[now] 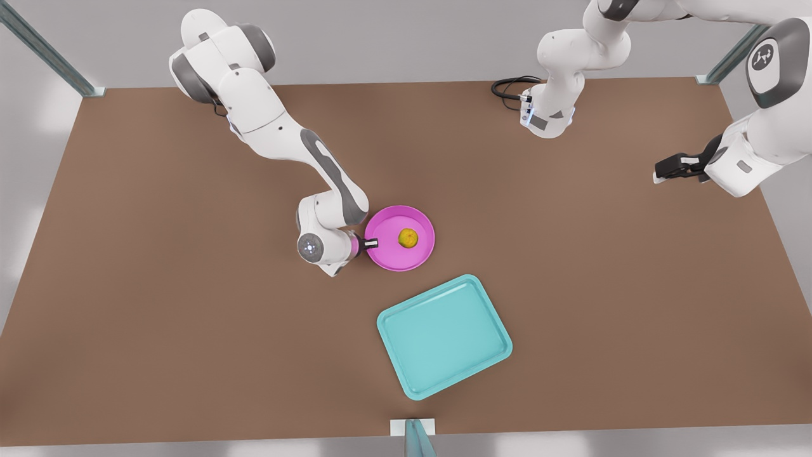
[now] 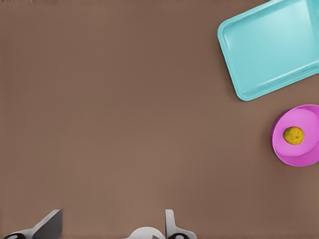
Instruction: Place the orange on the plate with the left arm and the plate on the tray with the right arm
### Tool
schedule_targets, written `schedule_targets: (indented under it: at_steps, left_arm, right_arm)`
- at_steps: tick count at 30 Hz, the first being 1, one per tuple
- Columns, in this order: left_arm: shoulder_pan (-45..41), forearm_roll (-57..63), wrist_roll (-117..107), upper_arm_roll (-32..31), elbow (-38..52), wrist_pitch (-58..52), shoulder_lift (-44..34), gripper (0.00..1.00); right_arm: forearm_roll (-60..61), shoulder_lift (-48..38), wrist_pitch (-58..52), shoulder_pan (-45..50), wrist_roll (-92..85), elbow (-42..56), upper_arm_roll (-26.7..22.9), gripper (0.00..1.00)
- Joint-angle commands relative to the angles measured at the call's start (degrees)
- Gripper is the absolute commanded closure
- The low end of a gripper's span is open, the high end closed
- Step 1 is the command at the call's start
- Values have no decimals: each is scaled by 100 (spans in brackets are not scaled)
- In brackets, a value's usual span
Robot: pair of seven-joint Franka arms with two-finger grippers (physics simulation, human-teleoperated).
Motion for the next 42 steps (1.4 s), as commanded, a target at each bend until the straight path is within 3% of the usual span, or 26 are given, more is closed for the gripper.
schedule_targets:
  at_steps: [1,13,24,31,38,42]
  left_arm:
    - [0,-5,329,0,-2,26,-11,0]
    - [0,13,329,0,7,70,-11,0]
    - [9,13,329,0,-2,79,-2,0]
    - [0,13,329,0,7,87,-2,0]
    - [0,13,329,0,7,114,-2,0]
    - [0,13,329,0,-2,114,7,0]
  right_arm:
    - [-37,-6,-109,0,-124,34,0,79]
    - [-28,-217,-567,9,-212,263,8,79]
    - [446,-164,-637,-132,-186,1220,-115,79]
    - [1035,706,-567,-580,-142,2653,-194,79]
    - [1220,2244,-251,-633,491,4867,-194,79]
    - [1237,2772,497,-387,491,5202,-150,79]
